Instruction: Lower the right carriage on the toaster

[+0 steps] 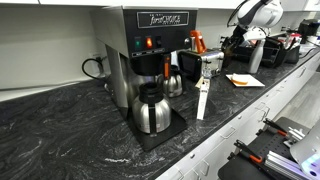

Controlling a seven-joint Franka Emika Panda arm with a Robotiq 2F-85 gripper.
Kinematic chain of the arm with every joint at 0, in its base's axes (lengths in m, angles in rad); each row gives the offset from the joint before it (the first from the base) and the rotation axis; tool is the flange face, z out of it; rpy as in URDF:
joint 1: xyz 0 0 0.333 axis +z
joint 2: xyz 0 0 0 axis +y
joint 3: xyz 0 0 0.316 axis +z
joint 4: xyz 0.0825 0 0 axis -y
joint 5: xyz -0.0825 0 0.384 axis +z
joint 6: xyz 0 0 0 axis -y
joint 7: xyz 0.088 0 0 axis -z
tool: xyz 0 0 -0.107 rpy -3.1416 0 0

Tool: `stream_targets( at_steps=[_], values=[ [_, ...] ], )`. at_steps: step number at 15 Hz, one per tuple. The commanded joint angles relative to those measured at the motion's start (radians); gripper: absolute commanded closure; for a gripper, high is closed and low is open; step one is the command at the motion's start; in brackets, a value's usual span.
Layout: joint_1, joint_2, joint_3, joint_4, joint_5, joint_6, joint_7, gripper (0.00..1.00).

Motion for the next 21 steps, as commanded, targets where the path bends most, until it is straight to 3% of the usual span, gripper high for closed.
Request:
stream_targets(
  at_steps=[1,6,7,21],
  values=[
    [0.009,0.02,-0.018,0.033,0.078,-0.062,-0.12,0.6],
    [0.008,0.043,-0.015,0.066,0.156,-0.045,-0.238,0.96],
    [0.007,0.047,-0.014,0.071,0.165,-0.046,-0.253,0.99],
    [-0.001,0.15,-0.002,0.143,0.356,-0.025,-0.478,1.0]
  ],
)
